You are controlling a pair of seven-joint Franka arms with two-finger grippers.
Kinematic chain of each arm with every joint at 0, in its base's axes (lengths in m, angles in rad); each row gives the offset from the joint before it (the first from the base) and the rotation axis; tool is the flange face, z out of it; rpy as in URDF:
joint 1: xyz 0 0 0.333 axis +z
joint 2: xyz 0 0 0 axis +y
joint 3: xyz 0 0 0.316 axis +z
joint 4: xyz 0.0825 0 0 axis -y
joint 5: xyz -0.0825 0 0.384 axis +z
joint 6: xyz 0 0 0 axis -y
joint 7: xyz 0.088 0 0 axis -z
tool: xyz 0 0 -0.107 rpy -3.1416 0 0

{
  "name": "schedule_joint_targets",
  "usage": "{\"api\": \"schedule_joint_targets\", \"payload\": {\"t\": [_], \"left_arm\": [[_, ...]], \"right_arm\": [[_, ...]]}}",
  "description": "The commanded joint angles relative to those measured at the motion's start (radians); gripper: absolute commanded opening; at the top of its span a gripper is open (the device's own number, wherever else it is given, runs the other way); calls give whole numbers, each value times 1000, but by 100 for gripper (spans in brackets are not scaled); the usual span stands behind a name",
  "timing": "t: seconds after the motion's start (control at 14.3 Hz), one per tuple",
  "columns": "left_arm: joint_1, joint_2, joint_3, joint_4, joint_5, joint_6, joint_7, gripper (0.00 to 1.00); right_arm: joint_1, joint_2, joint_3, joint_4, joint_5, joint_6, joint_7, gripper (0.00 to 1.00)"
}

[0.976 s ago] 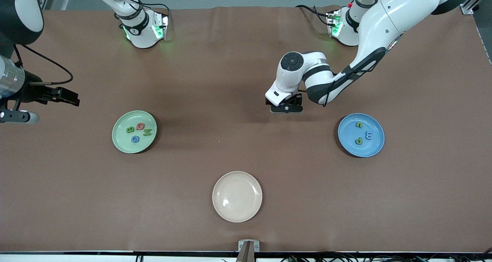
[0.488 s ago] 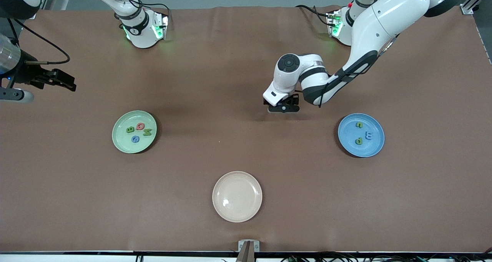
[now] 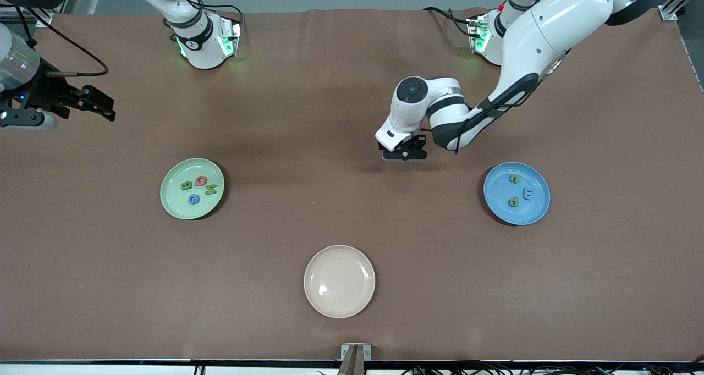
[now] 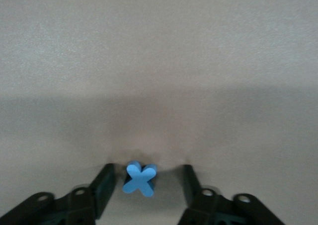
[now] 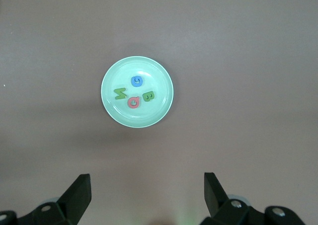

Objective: Sort upper and lower case letters into plates
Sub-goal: 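Close the left gripper on the blue x and lift it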

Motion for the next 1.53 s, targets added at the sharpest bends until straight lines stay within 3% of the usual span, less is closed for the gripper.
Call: {"api": "schedule_joint_targets", "payload": {"t": [0.0, 0.21, 0.63, 0.84, 1.18, 1.25, 1.46], "left_arm": [[-5, 4, 12, -6, 26, 8, -30, 36], [-5, 4, 12, -8, 26, 8, -30, 19], [41, -59, -6, -8, 15, -3, -24, 8], [206, -67, -150, -8, 11, -61, 7, 7], [572, -65, -439, 6, -95, -361, 397, 6], [637, -61, -476, 2, -95, -421, 479, 6], [748, -64, -488, 3, -95, -497, 694, 6]], "right_arm": [[6, -44, -14, -36, 16, 14, -12, 100], [6, -67, -16, -36, 16, 13, -12, 100], [8, -79, -13, -32, 17, 14, -9, 100], [8, -61, -13, 0, 34, 14, -9, 100], [-10, 13, -14, 70, 73, 11, -27, 100], [-12, 27, -14, 87, 73, 9, -50, 100], [-13, 58, -14, 121, 73, -17, -70, 100]]}}
